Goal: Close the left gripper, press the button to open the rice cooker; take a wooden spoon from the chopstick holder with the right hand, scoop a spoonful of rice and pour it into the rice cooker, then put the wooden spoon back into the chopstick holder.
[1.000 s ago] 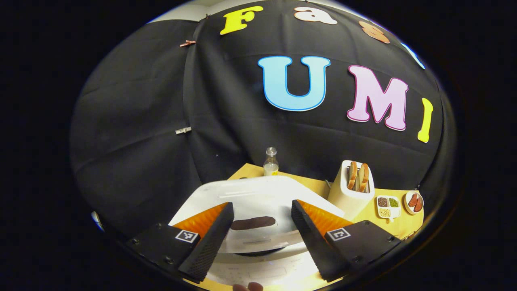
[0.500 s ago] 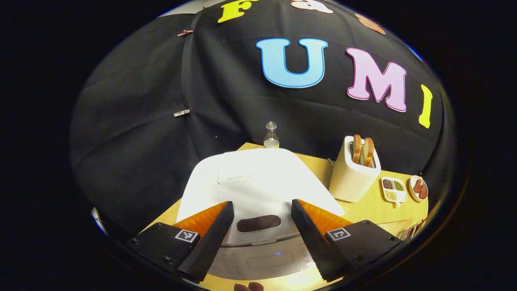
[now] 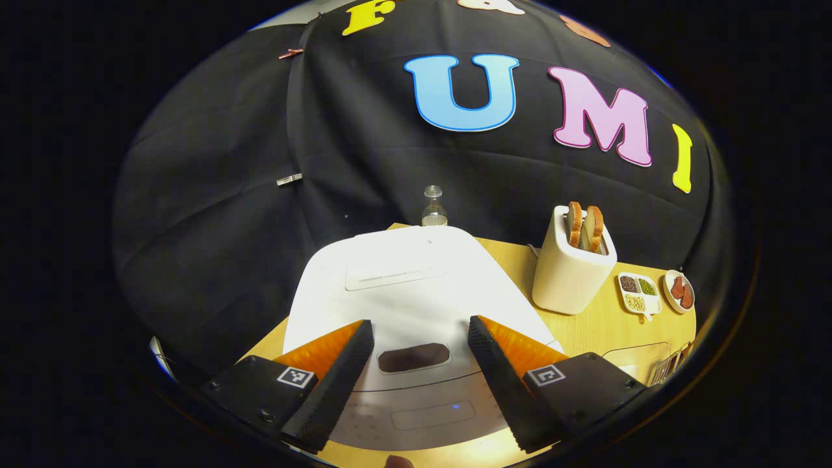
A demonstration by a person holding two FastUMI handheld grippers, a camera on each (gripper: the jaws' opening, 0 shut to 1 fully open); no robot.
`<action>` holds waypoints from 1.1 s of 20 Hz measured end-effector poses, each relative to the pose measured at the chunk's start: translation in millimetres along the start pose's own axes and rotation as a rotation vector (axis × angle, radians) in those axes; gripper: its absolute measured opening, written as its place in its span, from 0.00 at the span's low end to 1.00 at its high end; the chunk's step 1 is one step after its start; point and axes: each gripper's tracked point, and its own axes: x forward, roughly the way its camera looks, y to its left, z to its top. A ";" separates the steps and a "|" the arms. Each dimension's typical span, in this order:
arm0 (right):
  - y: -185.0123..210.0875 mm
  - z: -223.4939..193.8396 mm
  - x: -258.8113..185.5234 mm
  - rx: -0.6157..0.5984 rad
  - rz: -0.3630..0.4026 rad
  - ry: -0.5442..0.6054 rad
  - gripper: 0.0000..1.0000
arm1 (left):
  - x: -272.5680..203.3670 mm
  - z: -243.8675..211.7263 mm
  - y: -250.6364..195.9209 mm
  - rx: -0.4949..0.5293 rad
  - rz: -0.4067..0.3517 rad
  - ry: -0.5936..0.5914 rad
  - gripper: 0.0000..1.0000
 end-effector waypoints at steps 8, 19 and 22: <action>-6.1 5.8 1.1 -0.002 -0.025 -0.003 0.98 | -24.9 12.9 -10.4 -0.032 -0.082 -0.063 0.96; 8.9 10.3 12.3 -0.019 -0.017 -0.013 0.98 | -162.9 61.2 -52.7 0.045 -0.400 -0.355 0.95; 16.1 12.5 14.6 -0.023 -0.006 -0.014 0.98 | -193.8 70.2 -54.9 0.048 -0.450 -0.398 0.95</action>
